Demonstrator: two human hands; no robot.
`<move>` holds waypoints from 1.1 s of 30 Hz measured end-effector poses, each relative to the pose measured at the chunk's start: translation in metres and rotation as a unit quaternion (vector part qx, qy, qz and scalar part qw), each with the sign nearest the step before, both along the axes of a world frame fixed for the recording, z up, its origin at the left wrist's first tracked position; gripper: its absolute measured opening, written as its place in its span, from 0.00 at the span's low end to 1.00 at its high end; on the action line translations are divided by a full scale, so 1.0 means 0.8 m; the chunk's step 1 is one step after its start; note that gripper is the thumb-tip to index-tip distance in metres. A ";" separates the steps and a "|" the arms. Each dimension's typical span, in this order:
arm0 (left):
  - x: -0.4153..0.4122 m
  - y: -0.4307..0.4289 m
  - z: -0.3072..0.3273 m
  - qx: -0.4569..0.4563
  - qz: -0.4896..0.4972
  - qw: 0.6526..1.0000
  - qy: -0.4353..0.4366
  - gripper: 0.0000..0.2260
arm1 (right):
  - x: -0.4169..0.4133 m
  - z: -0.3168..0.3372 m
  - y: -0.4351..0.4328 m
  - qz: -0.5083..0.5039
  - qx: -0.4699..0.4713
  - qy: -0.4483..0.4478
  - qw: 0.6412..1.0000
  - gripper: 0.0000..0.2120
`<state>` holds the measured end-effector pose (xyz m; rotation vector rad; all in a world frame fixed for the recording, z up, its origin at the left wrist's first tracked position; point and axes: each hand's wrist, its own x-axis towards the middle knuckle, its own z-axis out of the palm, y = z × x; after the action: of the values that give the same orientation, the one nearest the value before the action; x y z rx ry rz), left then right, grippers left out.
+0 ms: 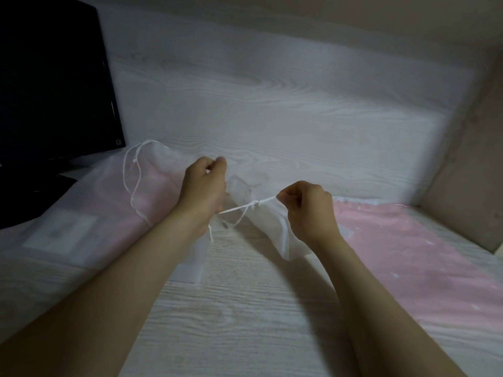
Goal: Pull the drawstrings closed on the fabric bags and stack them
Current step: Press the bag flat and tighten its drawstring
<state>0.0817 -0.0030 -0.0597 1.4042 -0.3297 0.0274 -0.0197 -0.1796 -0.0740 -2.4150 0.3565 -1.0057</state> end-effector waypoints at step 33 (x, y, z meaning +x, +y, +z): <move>-0.023 -0.005 -0.034 0.265 0.062 0.867 -0.418 0.23 | -0.027 0.030 0.024 0.129 0.208 -0.149 0.958 0.09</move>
<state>0.0632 -0.0067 -0.0868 1.9083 -1.0239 0.7182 -0.0416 -0.1602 -0.0500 -1.8462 0.1243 -1.0364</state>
